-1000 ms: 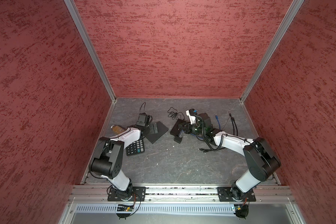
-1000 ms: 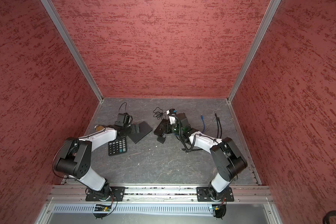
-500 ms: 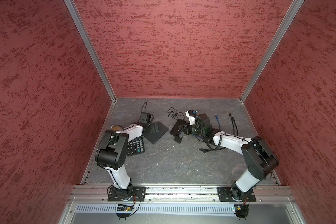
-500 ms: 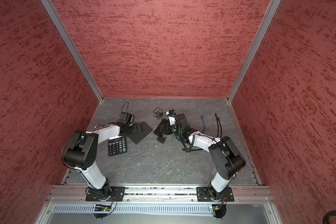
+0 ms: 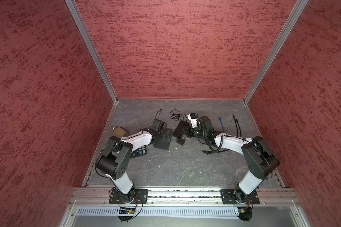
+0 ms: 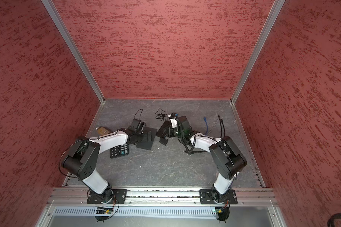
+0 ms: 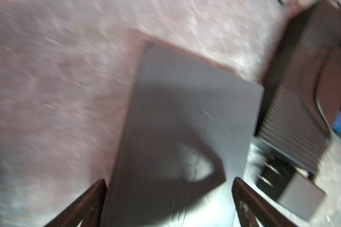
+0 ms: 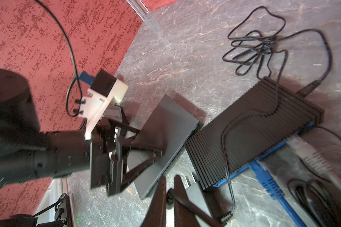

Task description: Insert the plug into the switch port

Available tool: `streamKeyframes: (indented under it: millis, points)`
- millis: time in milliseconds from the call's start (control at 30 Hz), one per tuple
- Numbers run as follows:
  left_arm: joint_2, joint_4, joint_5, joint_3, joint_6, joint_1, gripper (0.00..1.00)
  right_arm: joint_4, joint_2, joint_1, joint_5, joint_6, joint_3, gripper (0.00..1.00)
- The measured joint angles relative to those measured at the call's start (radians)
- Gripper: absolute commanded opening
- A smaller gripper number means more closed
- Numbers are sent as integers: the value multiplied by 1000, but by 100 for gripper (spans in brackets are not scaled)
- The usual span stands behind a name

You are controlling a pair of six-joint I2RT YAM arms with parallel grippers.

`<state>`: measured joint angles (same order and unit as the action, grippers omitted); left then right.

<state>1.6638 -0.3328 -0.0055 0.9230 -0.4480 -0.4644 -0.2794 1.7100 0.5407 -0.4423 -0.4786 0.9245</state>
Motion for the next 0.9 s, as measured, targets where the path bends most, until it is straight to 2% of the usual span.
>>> streamKeyframes:
  millis: [233, 433, 667, 833, 900]
  points:
    - [-53, -26, -3, -32, -40, -88, 100, -4, 7, 0, -2, -3, -1, 11]
    - [-154, -63, -32, -35, -32, -115, 100, -17, 11, 0, -17, -16, -7, 11]
    - [-300, 77, -48, -126, 93, -143, 100, -58, 11, 0, -37, -50, -29, 11]
    - [-272, 206, -35, -142, 195, -208, 99, -92, 11, 1, -56, -82, -44, 12]
    - [-240, 253, -28, -138, 225, -224, 96, -101, 11, 1, -67, -92, -47, 12]
